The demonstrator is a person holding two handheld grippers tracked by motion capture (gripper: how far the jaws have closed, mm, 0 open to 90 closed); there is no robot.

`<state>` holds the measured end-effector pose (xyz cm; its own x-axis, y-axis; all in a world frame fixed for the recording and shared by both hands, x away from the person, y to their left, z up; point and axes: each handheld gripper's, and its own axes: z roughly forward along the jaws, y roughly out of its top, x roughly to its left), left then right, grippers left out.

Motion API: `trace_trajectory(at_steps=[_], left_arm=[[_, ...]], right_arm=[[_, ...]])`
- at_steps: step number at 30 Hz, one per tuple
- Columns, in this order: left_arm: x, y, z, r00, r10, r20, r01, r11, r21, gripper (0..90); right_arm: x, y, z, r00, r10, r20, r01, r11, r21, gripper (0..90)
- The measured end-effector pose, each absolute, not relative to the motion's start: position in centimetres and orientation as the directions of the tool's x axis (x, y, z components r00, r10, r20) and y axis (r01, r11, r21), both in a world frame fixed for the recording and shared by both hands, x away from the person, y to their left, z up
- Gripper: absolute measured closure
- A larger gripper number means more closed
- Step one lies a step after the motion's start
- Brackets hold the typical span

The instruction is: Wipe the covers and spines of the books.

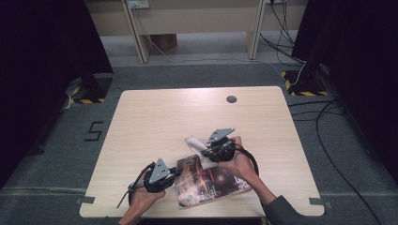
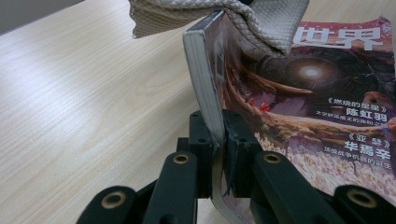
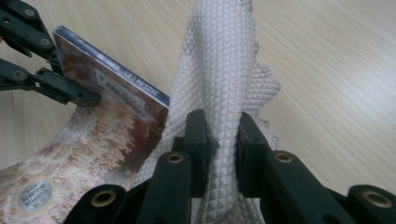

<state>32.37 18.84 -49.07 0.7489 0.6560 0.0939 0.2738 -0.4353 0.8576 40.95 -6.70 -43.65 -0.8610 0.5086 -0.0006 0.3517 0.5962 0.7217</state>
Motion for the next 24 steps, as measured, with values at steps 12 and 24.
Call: trace_trajectory(at_steps=[12,24], left_arm=[[32.4,18.8,-49.1,0.745,0.661,0.096,0.275,-0.434,0.858,82.3],[32.3,18.7,-49.0,0.742,0.663,0.102,0.27,-0.434,0.86,82.0]], right_arm=[[41.4,-7.1,-43.8,-0.848,0.53,-0.019,0.367,0.612,0.701,78.1],[39.7,-3.8,-42.6,-0.896,0.444,0.002,0.304,0.61,0.732,77.8]])
